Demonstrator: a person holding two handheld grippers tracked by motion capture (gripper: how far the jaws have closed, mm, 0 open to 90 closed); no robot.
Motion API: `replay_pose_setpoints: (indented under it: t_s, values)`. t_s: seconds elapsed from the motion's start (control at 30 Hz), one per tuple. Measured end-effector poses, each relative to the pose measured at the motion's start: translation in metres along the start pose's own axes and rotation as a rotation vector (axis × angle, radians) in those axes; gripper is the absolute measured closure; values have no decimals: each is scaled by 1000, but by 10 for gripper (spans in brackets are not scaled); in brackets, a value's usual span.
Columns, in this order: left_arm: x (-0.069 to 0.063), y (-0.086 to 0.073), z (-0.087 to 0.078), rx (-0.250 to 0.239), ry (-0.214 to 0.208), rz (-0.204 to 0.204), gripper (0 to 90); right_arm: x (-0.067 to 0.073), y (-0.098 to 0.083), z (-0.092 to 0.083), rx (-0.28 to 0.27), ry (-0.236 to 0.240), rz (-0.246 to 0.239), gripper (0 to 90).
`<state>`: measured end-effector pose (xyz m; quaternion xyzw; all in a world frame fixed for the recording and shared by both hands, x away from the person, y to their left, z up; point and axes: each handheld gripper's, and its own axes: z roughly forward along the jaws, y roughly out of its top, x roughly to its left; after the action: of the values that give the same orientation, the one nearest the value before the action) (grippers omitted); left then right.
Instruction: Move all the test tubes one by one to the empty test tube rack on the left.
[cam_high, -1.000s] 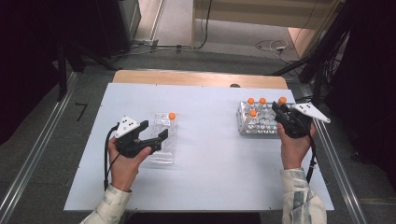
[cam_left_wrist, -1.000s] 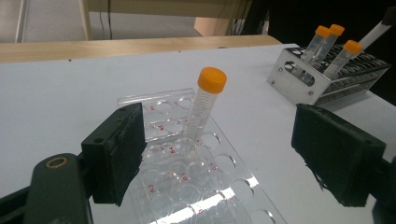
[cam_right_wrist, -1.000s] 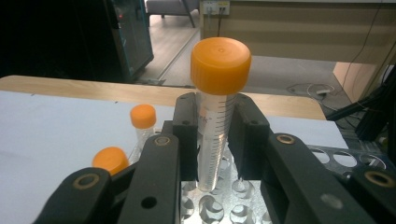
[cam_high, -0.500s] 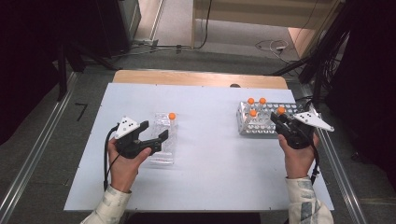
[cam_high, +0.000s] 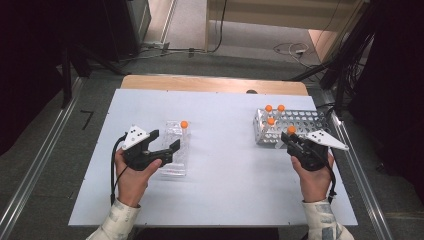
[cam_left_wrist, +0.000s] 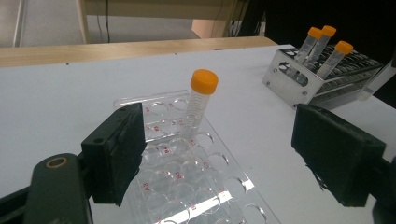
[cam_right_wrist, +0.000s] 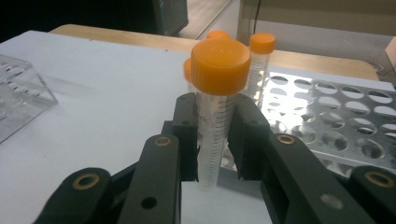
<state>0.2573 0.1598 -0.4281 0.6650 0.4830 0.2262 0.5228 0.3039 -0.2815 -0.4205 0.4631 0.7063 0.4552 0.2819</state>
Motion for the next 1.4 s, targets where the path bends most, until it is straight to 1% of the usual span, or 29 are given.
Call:
replay_pose_setpoints:
  t_s: [0.47, 0.67, 0.8, 1.0, 1.07, 1.17, 1.27, 1.37, 1.4]
  values:
    - [-6, -1, 3, 9, -14, 16, 180, 34, -9, 12, 38, 81, -54, 717]
    - [-12, -2, 4, 13, -28, 27, 180, 50, -11, 17, 51, 128, -89, 717]
    - [-18, -3, 5, 14, -46, 37, 180, 63, -13, 19, 62, 161, -108, 717]
    - [-29, -4, 8, 19, -72, 57, 181, 82, -14, 21, 65, 209, -149, 717]
    - [-35, -5, 10, 23, -83, 64, 183, 89, -15, 22, 65, 224, -156, 717]
    - [-44, -5, 13, 26, -109, 80, 185, 99, -16, 23, 74, 250, -170, 718]
    - [-55, -6, 17, 36, -138, 98, 198, 111, -17, 25, 81, 289, -175, 718]
    - [-67, -9, 22, 56, -169, 114, 213, 126, -20, 27, 88, 322, -206, 718]
    - [-70, -10, 23, 56, -180, 116, 231, 130, -21, 28, 89, 335, -214, 717]
